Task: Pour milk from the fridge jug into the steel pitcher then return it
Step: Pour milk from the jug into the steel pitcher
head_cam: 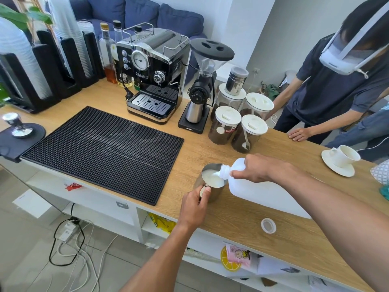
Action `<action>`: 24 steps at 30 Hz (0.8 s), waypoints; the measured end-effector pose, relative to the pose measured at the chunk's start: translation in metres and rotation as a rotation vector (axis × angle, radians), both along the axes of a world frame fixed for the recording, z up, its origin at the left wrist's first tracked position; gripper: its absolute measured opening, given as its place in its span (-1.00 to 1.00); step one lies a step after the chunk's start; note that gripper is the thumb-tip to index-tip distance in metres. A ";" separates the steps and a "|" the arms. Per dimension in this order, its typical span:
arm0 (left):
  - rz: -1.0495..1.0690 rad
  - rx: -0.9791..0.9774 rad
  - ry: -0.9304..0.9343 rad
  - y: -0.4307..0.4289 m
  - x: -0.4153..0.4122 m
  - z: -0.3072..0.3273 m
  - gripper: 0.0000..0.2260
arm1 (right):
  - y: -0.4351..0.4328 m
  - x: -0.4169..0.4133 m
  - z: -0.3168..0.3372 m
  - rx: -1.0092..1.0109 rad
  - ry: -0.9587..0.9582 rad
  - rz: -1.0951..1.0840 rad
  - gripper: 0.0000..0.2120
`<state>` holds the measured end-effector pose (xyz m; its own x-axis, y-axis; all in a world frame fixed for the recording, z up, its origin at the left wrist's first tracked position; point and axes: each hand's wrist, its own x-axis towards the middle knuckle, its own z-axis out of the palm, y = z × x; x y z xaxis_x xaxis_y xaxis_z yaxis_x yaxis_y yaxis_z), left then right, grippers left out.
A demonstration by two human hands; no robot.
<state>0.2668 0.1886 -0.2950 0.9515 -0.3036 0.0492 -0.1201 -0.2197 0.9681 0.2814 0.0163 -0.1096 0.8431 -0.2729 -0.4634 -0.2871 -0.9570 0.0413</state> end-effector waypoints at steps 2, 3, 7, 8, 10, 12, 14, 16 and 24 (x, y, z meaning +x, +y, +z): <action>0.003 0.011 -0.011 0.000 0.000 -0.001 -0.62 | 0.000 0.000 0.000 -0.001 0.000 0.000 -0.51; 0.005 0.016 -0.018 -0.001 0.000 -0.001 -0.62 | -0.001 0.000 -0.001 0.000 -0.001 -0.002 -0.50; 0.006 0.016 -0.020 0.000 0.000 -0.002 -0.62 | -0.001 0.000 -0.001 0.003 -0.003 -0.006 -0.50; 0.007 0.017 -0.018 0.000 0.000 -0.001 -0.61 | 0.000 0.000 0.000 0.003 -0.002 -0.006 -0.50; 0.007 0.018 -0.018 0.000 0.000 -0.001 -0.61 | 0.000 -0.001 0.000 0.000 0.000 -0.004 -0.50; 0.008 0.021 -0.020 -0.001 0.000 -0.001 -0.62 | 0.001 -0.001 0.001 0.002 0.001 -0.004 -0.50; 0.010 0.026 -0.022 -0.001 0.000 -0.002 -0.61 | 0.001 -0.001 0.001 0.008 -0.002 -0.006 -0.51; 0.011 0.026 -0.024 -0.001 0.000 -0.002 -0.61 | 0.001 -0.001 0.001 0.007 -0.005 -0.010 -0.51; 0.012 0.017 -0.021 -0.001 0.000 -0.001 -0.61 | 0.001 -0.001 0.001 0.005 -0.006 -0.013 -0.50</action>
